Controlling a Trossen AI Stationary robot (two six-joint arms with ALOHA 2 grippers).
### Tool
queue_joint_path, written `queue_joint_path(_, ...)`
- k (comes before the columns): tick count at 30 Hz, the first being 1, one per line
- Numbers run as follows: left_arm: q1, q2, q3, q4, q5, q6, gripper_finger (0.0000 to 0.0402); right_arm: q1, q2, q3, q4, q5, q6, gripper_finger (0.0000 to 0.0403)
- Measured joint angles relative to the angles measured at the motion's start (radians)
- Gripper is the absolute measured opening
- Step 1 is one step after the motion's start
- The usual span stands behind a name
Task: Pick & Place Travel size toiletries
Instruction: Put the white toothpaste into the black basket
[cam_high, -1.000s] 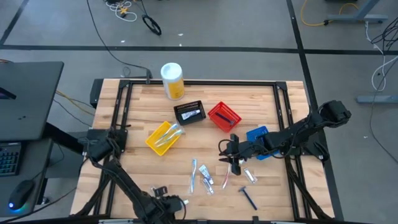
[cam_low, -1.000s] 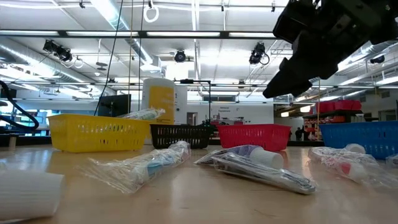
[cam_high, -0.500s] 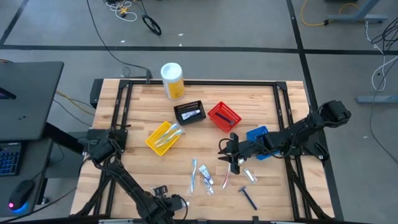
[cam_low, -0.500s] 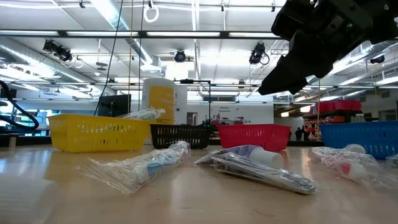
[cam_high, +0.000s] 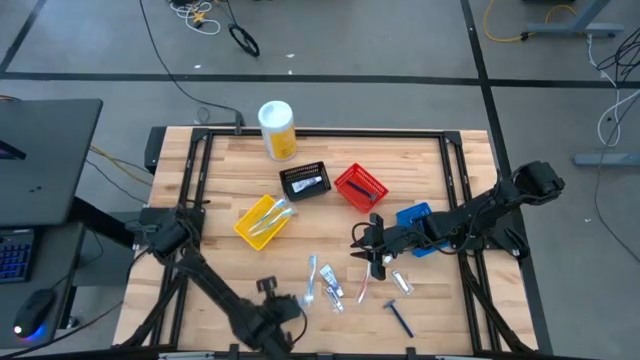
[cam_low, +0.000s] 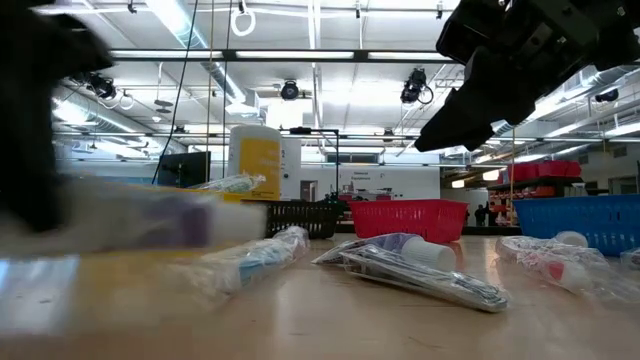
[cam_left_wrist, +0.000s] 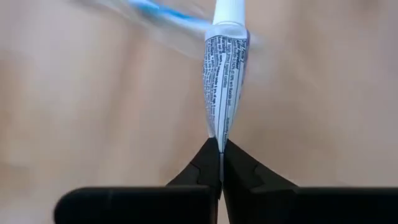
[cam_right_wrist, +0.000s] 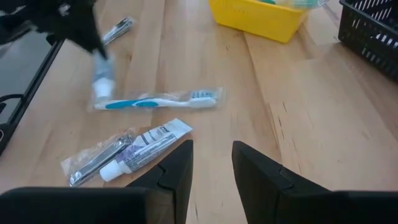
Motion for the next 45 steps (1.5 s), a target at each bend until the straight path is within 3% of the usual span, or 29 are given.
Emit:
queue_joint_path(11, 0.194, -0.153, 0.085, -0.34, -0.227, 0.172, 0.0009, -0.001, 0.0, 0.0, -0.007, -0.001, -0.004, 0.0121)
queue_joint_path(14, 0.288, -0.197, 0.087, -0.38, -0.304, 0.225, 0.0007, -0.001, 0.0, 0.0, -0.007, -0.001, -0.004, 0.0121)
queue_joint_path(22, 0.622, -0.212, 0.071, -0.313, -0.319, 0.504, 0.0008, -0.008, 0.0, 0.0, -0.008, 0.0, -0.046, 0.0121)
queue_joint_path(28, 0.848, -0.209, -0.009, -0.146, -0.102, 0.668, 0.0007, -0.035, 0.0, 0.0, -0.011, 0.0, -0.124, 0.0121)
queue_joint_path(32, 0.934, -0.207, -0.078, -0.077, -0.063, 0.715, 0.0009, -0.065, 0.0, 0.0, -0.01, 0.0, -0.178, 0.0121)
queue_joint_path(42, 1.032, -0.208, -0.212, 0.15, 0.172, 0.883, 0.0019, -0.161, 0.0, 0.0, -0.009, 0.0, -0.237, 0.0121)
queue_joint_path(45, 1.032, -0.208, -0.224, 0.177, 0.179, 0.94, 0.0022, -0.181, 0.0, 0.0, -0.009, 0.0, -0.239, 0.0121)
